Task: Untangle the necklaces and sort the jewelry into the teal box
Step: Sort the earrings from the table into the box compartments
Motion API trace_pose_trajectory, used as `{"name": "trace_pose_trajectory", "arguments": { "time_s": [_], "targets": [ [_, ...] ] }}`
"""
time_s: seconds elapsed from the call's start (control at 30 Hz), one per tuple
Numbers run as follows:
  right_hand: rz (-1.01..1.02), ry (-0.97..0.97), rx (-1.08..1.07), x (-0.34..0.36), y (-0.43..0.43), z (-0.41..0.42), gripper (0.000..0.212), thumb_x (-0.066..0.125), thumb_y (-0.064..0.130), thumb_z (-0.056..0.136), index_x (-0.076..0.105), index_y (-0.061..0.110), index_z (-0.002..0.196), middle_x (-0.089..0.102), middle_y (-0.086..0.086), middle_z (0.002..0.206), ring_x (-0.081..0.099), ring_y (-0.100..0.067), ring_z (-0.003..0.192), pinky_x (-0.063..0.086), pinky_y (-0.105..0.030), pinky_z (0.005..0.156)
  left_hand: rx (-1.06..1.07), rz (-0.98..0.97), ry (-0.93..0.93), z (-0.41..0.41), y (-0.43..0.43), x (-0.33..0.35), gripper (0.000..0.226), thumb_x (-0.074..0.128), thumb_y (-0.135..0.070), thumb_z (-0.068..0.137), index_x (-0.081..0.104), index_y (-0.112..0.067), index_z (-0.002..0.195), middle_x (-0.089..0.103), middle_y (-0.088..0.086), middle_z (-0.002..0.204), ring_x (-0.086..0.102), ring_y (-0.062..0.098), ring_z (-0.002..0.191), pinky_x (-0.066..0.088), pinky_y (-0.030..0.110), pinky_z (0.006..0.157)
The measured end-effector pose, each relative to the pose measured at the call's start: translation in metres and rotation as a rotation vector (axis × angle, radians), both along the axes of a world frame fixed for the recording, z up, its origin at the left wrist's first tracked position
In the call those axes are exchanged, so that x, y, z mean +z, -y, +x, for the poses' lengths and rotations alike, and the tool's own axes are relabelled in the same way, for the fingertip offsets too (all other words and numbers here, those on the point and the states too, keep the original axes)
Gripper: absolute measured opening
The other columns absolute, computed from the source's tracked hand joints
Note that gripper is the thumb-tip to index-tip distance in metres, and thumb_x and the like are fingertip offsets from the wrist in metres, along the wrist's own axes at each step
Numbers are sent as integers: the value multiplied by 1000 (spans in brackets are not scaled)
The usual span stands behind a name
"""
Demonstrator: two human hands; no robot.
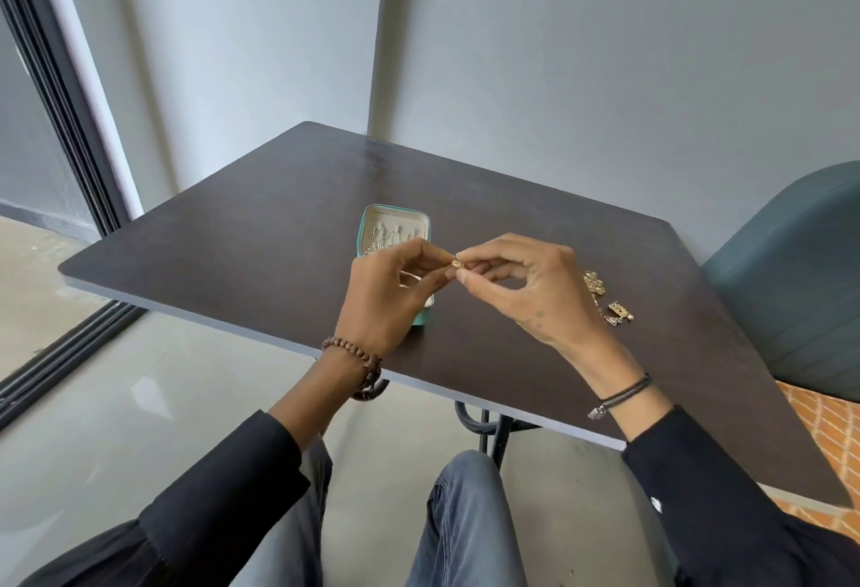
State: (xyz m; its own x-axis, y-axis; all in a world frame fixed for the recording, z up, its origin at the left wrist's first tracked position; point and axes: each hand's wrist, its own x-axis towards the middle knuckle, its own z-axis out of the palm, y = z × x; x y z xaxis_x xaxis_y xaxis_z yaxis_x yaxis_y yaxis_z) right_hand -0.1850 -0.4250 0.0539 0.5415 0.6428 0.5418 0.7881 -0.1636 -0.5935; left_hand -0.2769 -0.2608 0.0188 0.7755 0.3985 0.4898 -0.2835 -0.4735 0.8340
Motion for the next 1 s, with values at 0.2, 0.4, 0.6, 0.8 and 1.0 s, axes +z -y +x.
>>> {"name": "trace_pose_trajectory", "arguments": {
  "time_s": [0.2, 0.4, 0.6, 0.8, 1.0],
  "targets": [
    [-64, -79, -24, -17, -23, 17, 15, 83, 13, 83, 81, 14, 97, 76, 4, 88, 73, -10, 80, 62, -25, 78, 280, 182, -197, -5, -31, -17, 16, 68, -26, 89, 72, -32, 104, 71, -5, 113, 65, 11, 94, 56, 31, 77],
    [-165, -81, -25, -31, -39, 29, 11, 82, 14, 83, 82, 16, 94, 76, 8, 88, 71, -6, 77, 57, -16, 72, 288, 192, -268, -9, -45, -39, 29, 65, -29, 91, 66, -24, 120, 62, -5, 133, 55, 15, 119, 50, 37, 96],
    [-267, -31, -32, -37, -49, 35, 13, 80, 15, 85, 81, 20, 97, 73, 9, 91, 64, 6, 71, 47, -10, 61, 252, 190, -263, -13, -46, -49, 35, 71, -30, 88, 64, -25, 121, 63, -10, 129, 54, 10, 119, 45, 31, 96],
    [-304, -4, 11, -43, -50, 38, 15, 82, 20, 85, 82, 24, 99, 73, 12, 92, 62, 1, 78, 54, -18, 63, 237, 178, -251, -15, -46, -54, 34, 71, -32, 88, 64, -25, 120, 64, -9, 128, 51, 4, 117, 41, 16, 89],
    [-344, 61, 14, -50, -56, 45, 17, 78, 25, 87, 82, 26, 103, 75, 13, 97, 59, -8, 88, 52, -24, 65, 232, 160, -266, -14, -47, -53, 36, 72, -34, 86, 64, -26, 120, 63, -11, 129, 42, -5, 112, 32, 6, 83]
  ]
}}
